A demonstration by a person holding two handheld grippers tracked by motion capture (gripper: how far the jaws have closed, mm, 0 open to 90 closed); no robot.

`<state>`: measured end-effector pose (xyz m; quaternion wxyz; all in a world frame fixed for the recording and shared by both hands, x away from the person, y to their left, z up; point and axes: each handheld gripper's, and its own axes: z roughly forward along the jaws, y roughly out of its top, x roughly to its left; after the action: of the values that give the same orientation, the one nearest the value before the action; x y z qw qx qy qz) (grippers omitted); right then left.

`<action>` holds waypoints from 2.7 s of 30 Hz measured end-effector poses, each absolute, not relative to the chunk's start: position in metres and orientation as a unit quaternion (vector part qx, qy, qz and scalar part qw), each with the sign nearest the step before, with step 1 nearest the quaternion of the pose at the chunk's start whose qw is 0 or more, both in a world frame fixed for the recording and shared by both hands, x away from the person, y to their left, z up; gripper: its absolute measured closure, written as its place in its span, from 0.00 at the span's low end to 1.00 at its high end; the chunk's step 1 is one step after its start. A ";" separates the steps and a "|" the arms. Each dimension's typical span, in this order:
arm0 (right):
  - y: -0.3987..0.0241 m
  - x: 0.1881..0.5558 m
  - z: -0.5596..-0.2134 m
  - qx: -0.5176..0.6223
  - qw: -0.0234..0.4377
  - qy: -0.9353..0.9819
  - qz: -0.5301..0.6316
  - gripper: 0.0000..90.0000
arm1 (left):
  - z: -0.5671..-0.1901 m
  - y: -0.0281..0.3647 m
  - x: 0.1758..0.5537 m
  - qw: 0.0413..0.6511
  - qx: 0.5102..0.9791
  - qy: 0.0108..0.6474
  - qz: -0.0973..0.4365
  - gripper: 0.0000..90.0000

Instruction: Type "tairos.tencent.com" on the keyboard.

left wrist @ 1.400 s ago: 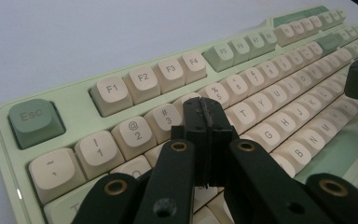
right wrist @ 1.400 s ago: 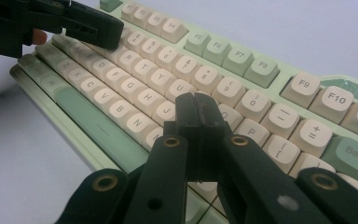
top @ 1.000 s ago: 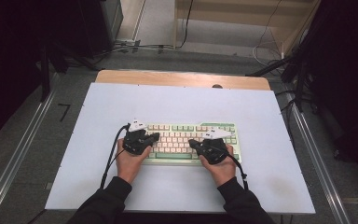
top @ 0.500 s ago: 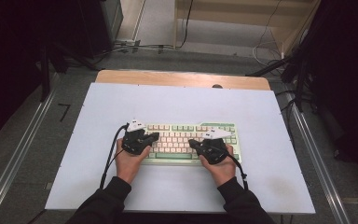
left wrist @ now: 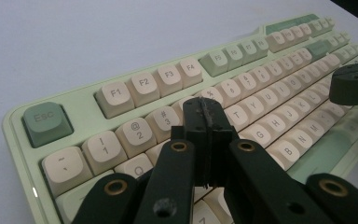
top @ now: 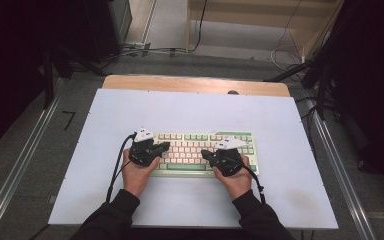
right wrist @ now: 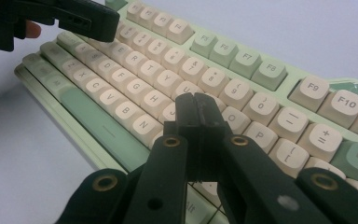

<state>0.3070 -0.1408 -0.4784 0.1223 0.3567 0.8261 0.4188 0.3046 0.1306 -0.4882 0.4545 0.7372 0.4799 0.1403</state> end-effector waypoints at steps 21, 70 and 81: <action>-0.123 0.306 -0.483 0.338 0.112 0.838 0.413 0.98 | -0.487 0.132 0.303 0.457 0.737 0.479 0.138 1.00; -0.108 0.305 -0.490 0.323 0.107 0.851 0.401 0.98 | -0.484 0.135 0.302 0.463 0.732 0.481 0.138 1.00; -0.108 0.306 -0.490 0.324 0.101 0.852 0.399 0.98 | -0.484 0.135 0.302 0.463 0.732 0.480 0.138 1.00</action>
<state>0.3059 -0.1075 -0.4900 0.1012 0.3236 0.8520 0.3989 0.3017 0.1348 -0.4841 0.4631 0.7324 0.4798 0.1380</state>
